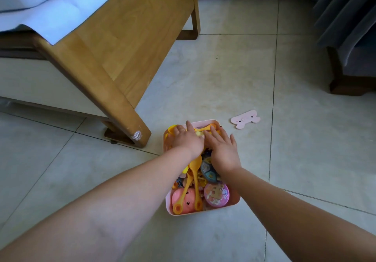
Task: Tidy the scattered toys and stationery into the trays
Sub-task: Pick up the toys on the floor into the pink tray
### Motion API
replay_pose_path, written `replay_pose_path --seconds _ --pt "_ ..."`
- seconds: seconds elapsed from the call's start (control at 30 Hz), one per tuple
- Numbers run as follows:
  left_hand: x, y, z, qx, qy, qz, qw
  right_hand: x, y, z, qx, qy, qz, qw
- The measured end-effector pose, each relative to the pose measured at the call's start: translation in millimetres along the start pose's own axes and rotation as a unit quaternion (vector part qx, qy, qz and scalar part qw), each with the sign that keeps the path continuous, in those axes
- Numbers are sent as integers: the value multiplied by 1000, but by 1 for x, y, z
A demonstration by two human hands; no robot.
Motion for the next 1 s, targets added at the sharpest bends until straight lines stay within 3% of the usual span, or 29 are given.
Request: replay_pose_path --seconds 0.17,0.27,0.37,0.43,0.57,0.77,1.0 --pt "-12 -10 -13 -8 -33 18 999 -1 -7 -8 18 22 -27 999" --pt "-6 15 -15 -135 -34 57 989 -4 -8 -10 10 10 -61 998" --pt "1 40 -9 -232 -33 20 972 1 1 0 -21 -7 -45 999" --pt "5 39 1 -212 -32 -1 977 6 1 5 -29 11 -48 998" --pt "25 7 21 -69 40 -2 997 13 -11 10 16 72 -97 993" --pt "22 2 10 -97 33 -12 995 3 -9 3 14 45 -93 995" --pt "5 -2 10 -63 -1 13 998 1 -17 18 60 -23 -106 992"
Point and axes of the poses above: each hand's wrist, its own z-axis towards the middle knuckle, its own y-axis out of the back of the hand, x = y × z, the point moved 9 cm from there along z, towards the middle knuckle, and after that the axes turned 3 degrees about y, right-handed, at the moved point
